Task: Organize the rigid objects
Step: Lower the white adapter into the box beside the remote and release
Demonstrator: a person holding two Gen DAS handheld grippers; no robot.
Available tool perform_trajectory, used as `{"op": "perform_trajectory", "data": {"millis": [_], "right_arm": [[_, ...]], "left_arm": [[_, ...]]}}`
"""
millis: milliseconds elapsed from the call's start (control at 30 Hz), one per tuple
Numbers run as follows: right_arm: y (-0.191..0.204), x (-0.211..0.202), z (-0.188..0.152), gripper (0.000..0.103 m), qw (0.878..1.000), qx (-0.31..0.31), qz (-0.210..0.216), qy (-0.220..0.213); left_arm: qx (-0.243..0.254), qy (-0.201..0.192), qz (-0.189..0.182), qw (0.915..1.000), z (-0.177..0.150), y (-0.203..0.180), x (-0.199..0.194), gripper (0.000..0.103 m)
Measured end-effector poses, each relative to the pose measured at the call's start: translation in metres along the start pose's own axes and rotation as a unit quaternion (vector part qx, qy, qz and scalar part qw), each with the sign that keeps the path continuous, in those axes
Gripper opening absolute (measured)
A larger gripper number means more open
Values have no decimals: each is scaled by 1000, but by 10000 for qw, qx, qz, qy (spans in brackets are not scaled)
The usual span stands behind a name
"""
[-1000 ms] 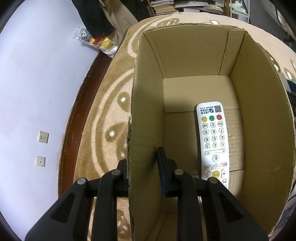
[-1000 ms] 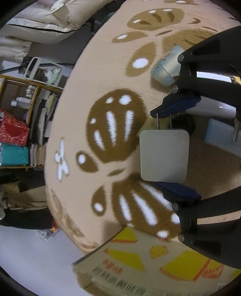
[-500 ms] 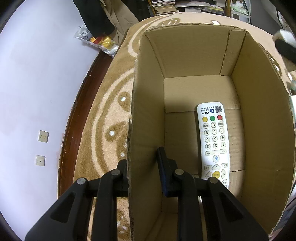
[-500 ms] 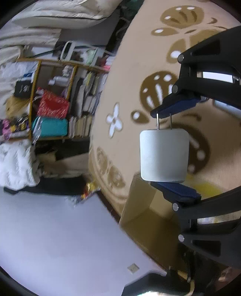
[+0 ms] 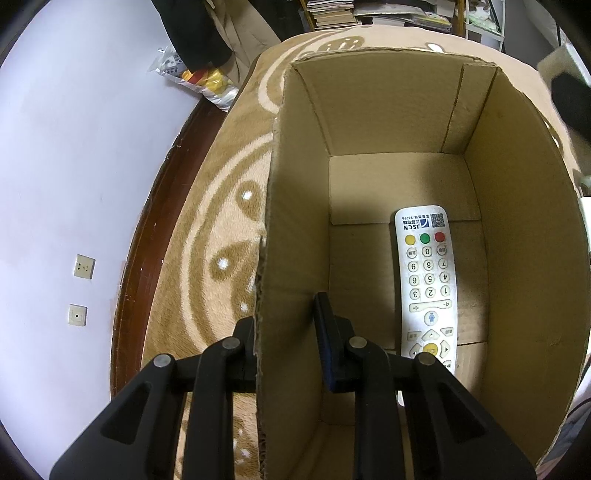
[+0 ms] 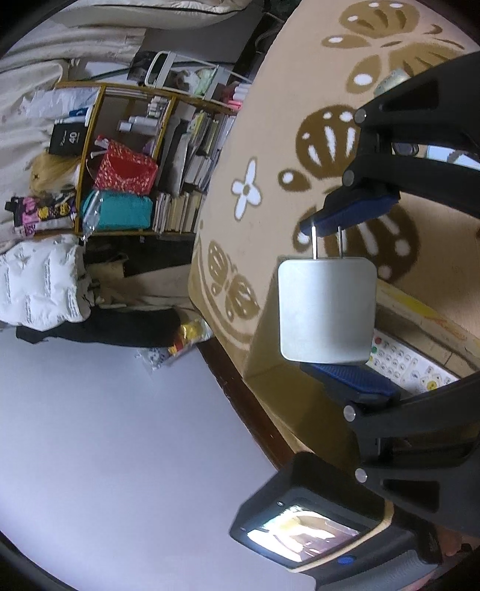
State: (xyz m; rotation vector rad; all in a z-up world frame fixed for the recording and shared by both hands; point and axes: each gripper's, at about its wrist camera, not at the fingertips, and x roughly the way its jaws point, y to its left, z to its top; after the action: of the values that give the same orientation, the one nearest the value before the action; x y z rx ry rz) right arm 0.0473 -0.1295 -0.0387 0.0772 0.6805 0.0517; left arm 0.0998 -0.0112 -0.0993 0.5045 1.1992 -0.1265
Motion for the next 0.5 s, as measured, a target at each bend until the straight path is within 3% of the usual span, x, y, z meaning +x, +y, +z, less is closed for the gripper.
{"op": "perform_trajectory", "data": {"millis": [333, 400, 500], "right_arm": [[21, 8, -10, 70, 9991, -267, 257, 208], [22, 8, -11, 61, 9990, -287, 282, 203], [23, 9, -11, 61, 9991, -307, 164, 231]], "left_arm": [[-129, 53, -164, 9998, 2, 5, 2, 22], [-130, 63, -166, 9998, 2, 4, 2, 22], [-102, 99, -222, 9997, 2, 3, 4, 23]]}}
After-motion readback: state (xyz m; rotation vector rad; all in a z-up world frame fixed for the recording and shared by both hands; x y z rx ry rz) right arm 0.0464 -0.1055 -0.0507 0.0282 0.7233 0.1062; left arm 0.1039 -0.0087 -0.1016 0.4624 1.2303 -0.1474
